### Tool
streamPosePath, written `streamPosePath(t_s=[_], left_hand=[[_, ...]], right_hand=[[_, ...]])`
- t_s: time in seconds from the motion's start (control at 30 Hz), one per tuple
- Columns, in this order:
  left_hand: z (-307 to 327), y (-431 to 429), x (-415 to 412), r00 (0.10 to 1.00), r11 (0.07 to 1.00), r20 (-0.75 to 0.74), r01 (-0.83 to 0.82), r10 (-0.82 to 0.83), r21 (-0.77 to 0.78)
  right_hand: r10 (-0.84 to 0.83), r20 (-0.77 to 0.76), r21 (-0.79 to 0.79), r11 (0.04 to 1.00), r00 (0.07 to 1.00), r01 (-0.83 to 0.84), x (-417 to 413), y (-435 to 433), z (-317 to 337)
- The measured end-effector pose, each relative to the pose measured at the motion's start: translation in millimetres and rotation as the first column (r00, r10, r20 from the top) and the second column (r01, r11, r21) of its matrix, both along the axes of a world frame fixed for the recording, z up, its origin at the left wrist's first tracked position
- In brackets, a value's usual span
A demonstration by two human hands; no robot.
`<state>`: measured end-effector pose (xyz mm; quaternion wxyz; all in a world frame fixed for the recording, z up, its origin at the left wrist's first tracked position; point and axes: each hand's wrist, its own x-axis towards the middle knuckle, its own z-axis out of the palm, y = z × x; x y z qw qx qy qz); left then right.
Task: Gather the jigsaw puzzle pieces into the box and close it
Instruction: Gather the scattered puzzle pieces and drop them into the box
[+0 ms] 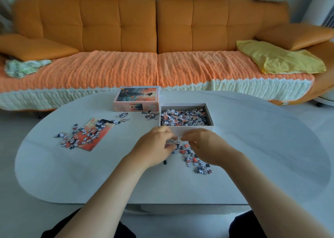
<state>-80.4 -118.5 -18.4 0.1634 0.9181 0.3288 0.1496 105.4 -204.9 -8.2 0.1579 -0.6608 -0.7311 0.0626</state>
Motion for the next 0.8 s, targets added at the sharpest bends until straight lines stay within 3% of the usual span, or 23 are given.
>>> streamPosePath(t_s=[0.13, 0.33, 0.4, 0.47, 0.53, 0.63, 0.8], left_hand=[[-8, -6, 3, 0.997, 0.998, -0.062, 0.043, -0.045, -0.038], [-3, -19, 12, 0.996, 0.984, -0.045, 0.068, -0.076, -0.165], [-3, -24, 16, 0.989, 0.982, -0.117, 0.072, -0.093, -0.173], [-5, -31, 21, 0.967, 0.991, -0.23, 0.088, -0.109, -0.1], [-8, -36, 27, 0.957, 0.993, -0.268, 0.114, -0.113, -0.009], [-11, -35, 32, 0.979, 0.992, -0.168, 0.122, -0.117, 0.022], [-9, -23, 30, 0.994, 0.991, -0.053, 0.091, -0.097, -0.103]], right_hand=[[0.023, -0.044, -0.094, 0.995, 0.999, -0.028, 1, -4, 1], [-0.109, -0.279, -0.104, 0.991, 0.954, 0.083, 22, -23, 14], [-0.114, -0.215, -0.235, 0.97, 0.97, 0.062, 31, -30, 21], [-0.136, -0.1, -0.394, 0.915, 0.986, 0.086, 36, -35, 24], [-0.141, -0.054, -0.453, 0.886, 0.988, 0.102, 37, -36, 21], [-0.166, -0.091, -0.411, 0.904, 0.982, 0.115, 33, -31, 15], [-0.243, -0.213, -0.306, 0.936, 0.946, 0.172, 23, -21, 6]])
